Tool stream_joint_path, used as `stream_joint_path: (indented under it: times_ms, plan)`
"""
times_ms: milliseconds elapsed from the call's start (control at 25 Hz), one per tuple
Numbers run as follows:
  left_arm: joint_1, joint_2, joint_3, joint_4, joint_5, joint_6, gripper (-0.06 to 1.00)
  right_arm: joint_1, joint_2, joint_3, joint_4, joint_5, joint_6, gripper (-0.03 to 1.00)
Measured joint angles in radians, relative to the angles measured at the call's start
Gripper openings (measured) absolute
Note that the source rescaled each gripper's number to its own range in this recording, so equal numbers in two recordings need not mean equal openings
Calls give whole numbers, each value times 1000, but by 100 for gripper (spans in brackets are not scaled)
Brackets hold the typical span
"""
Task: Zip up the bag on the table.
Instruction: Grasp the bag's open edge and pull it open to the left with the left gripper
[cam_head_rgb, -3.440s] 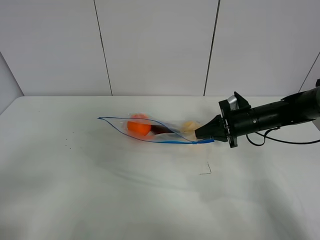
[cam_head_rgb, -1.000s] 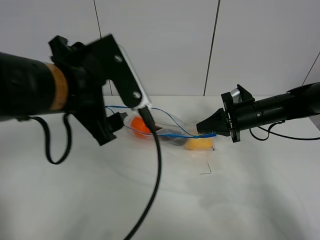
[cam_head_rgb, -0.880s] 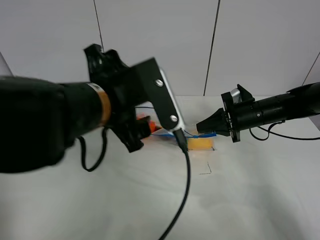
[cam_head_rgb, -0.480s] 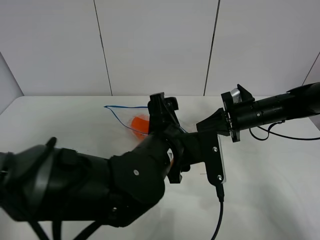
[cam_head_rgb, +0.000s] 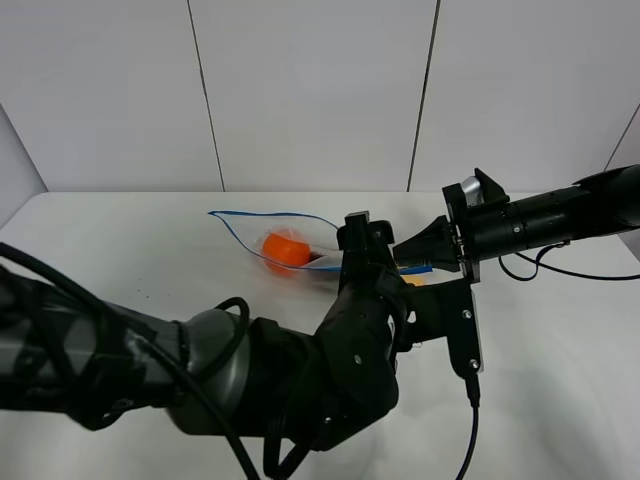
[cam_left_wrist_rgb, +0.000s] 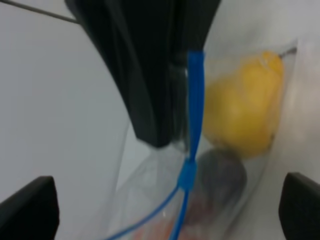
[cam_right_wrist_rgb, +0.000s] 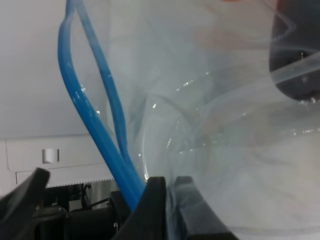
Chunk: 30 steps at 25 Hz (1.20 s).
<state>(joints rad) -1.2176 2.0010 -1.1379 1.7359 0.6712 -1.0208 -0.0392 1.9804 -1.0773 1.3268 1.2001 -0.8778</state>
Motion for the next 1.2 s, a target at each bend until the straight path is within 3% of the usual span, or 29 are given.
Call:
stream_joint_path:
  times_ms: [520, 800, 1080, 1200]
  plan:
    - [0, 19, -16, 0, 12, 22, 36, 0, 0, 0, 0, 0, 0, 0]
    - [0, 19, -16, 1, -3, 58, 26, 0, 0, 0, 5, 0, 0, 0]
    - [5, 19, -16, 1, -10, 63, 23, 0, 0, 0, 5, 0, 0, 0]
    - [5, 19, -16, 1, -10, 64, 16, 0, 0, 0, 6, 0, 0, 0]
